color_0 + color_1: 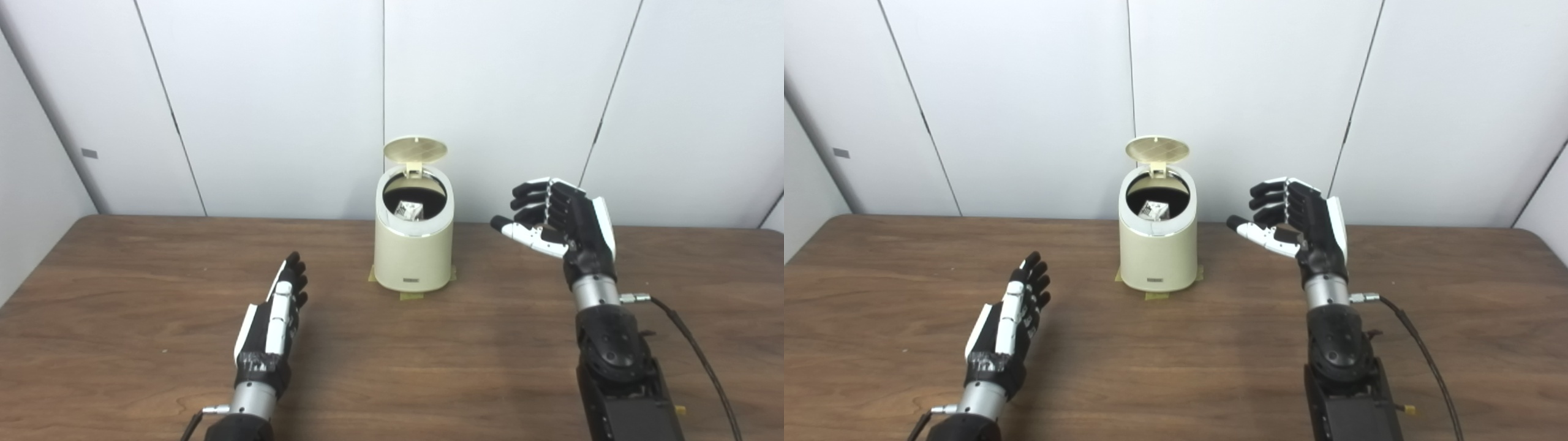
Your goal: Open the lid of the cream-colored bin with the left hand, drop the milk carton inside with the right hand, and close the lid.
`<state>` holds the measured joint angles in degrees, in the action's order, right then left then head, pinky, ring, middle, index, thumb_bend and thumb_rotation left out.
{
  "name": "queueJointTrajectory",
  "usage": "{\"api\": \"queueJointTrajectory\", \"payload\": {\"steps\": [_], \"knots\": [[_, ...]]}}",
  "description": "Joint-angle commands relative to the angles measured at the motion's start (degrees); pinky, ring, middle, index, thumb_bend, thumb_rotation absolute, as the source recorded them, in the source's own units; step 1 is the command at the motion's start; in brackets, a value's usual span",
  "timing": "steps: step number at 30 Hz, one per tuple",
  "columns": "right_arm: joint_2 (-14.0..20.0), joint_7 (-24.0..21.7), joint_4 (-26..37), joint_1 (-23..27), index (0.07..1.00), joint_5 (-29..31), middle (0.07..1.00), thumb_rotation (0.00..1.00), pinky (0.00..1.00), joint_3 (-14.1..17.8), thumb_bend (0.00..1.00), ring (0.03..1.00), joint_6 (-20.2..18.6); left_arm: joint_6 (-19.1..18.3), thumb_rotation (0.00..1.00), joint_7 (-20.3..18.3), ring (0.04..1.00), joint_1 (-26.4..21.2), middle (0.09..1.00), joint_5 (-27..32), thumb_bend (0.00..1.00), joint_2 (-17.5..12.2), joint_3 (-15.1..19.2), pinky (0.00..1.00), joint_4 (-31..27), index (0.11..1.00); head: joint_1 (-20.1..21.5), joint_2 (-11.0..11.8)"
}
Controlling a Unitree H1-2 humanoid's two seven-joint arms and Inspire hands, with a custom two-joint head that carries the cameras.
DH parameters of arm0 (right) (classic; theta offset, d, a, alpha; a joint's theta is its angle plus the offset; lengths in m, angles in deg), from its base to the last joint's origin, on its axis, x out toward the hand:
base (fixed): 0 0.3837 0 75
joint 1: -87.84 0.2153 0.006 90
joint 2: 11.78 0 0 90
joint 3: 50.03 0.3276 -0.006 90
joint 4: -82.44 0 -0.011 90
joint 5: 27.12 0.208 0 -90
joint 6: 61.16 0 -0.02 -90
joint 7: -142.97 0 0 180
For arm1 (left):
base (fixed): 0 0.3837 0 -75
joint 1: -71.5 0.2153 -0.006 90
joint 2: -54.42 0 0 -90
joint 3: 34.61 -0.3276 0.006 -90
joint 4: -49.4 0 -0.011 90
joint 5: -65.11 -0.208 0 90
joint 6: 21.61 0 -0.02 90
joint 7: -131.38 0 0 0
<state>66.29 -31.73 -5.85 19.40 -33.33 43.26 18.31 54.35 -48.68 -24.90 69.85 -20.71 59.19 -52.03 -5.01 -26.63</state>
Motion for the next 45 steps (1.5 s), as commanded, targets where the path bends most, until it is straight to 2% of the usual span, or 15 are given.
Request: {"api": "queueJointTrajectory", "payload": {"steps": [1, 3, 4, 6, 7, 8, 12, 15, 19, 24, 32, 36, 40, 45], "knots": [[0.0, -2.0, 3.6, -0.1, 0.494, 3.2, 0.499, 0.01, 0.48, 0.5, 0.52, 0.537, -0.8, -0.3, 0.97, -0.7, 0.986, -5.2, 0.983, 1.3, 0.51, -1.5, 0.7, 1.0, -1.3, 1.0, -0.2, 0.0], [0.0, -3.0, 4.8, -2.1, 0.496, 4.9, 0.645, 0.13, 0.55, 0.6, 0.51, 0.633, -1.7, -1.0, 0.97, -1.3, 0.977, -7.5, 0.976, 1.5, 0.5, -3.0, 1.0, 0.98, -0.9, 0.994, -0.6, 0.3], [0.0, -3.6, 5.3, -3.2, 0.604, 6.0, 0.685, 0.25, 0.58, 0.7, 0.52, 0.665, -1.8, -1.9, 0.98, -1.4, 0.974, -9.0, 0.97, 1.5, 0.49, -3.7, 1.2, 0.98, -0.8, 0.99, -0.8, 0.4], [-0.3, -4.7, 5.5, -5.3, 0.749, 8.6, 0.771, 0.44, 0.67, 1.3, 0.51, 0.747, -1.1, -3.8, 0.97, -1.6, 0.97, -12.7, 0.957, 1.8, 0.5, -5.3, 1.4, 0.98, -0.5, 0.979, -1.1, 0.7], [-0.4, -5.0, 5.6, -6.1, 0.793, 9.6, 0.811, 0.51, 0.7, 1.5, 0.51, 0.786, -0.7, -4.7, 0.98, -1.9, 0.975, -14.4, 0.96, 2.0, 0.51, -6.2, 1.4, 0.98, -0.2, 0.982, -1.5, 0.4], [-0.6, -5.2, 5.5, -6.8, 0.793, 10.3, 0.811, 0.51, 0.7, 1.6, 0.51, 0.786, -0.4, -5.6, 0.98, -2.2, 0.975, -15.9, 0.96, 2.2, 0.51, -6.9, 1.5, 0.98, 0.2, 0.982, -1.9, 0.3], [-1.5, -5.2, 5.6, -9.6, 0.845, 11.8, 0.858, 0.63, 0.78, 1.5, 0.53, 0.834, 1.1, -8.4, 0.98, -3.4, 0.981, -22.3, 0.964, 2.6, 0.53, -9.7, 1.6, 0.99, 3.2, 0.984, -3.3, 0.2], [-1.9, -6.0, 5.2, -11.8, 0.889, 12.8, 0.889, 0.71, 0.83, 1.2, 0.55, 0.867, 3.5, -8.3, 0.97, -5.3, 0.967, -27.7, 0.954, 3.9, 0.54, -11.7, 2.0, 0.98, 7.1, 0.968, -3.6, 0.5], [-3.2, -5.9, 4.5, -13.4, 0.897, 14.1, 0.893, 0.76, 0.85, 1.4, 0.57, 0.875, 6.3, -8.2, 0.97, -7.2, 0.965, -32.6, 0.956, 3.7, 0.55, -13.7, 1.4, 0.98, 11.5, 0.963, -3.1, 0.5], [-3.4, -6.1, 4.1, -14.9, 0.881, 14.3, 0.879, 0.81, 0.83, 1.5, 0.6, 0.862, 8.5, -7.1, 1.0, -7.5, 0.962, -36.7, 0.954, 1.7, 0.53, -14.1, -0.3, 0.98, 15.7, 0.949, -3.3, 0.4], [-2.3, -6.6, 5.1, -16.2, 0.892, 15.1, 0.883, 0.87, 0.85, 1.8, 0.56, 0.871, 10.2, -2.3, 1.0, -11.0, 0.942, -42.9, 0.944, -3.9, 0.53, -15.5, -6.7, 0.96, 24.3, 0.917, -2.4, 0.8], [-2.0, -7.2, 5.8, -17.0, 0.893, 16.2, 0.887, 0.88, 0.85, 1.7, 0.56, 0.875, 11.0, 1.0, 1.0, -14.0, 0.936, -45.6, 0.898, -8.5, 0.54, -16.9, -11.8, 0.95, 28.3, 0.896, -2.1, 0.9], [-2.2, -6.9, 6.0, -17.5, 0.89, 16.7, 0.885, 0.88, 0.85, 1.7, 0.57, 0.872, 11.0, 2.5, 1.0, -16.3, 0.942, -47.4, 0.882, -13.2, 0.53, -17.6, -16.5, 0.95, 29.3, 0.898, -2.0, 1.1], [-2.6, -6.6, 5.7, -18.0, 0.886, 16.9, 0.877, 0.9, 0.83, 1.6, 0.55, 0.856, 11.0, 4.6, 1.0, -17.2, 0.925, -49.1, 0.872, -17.7, 0.52, -17.1, -20.0, 0.92, 30.4, 0.888, -1.1, 1.5]]}}
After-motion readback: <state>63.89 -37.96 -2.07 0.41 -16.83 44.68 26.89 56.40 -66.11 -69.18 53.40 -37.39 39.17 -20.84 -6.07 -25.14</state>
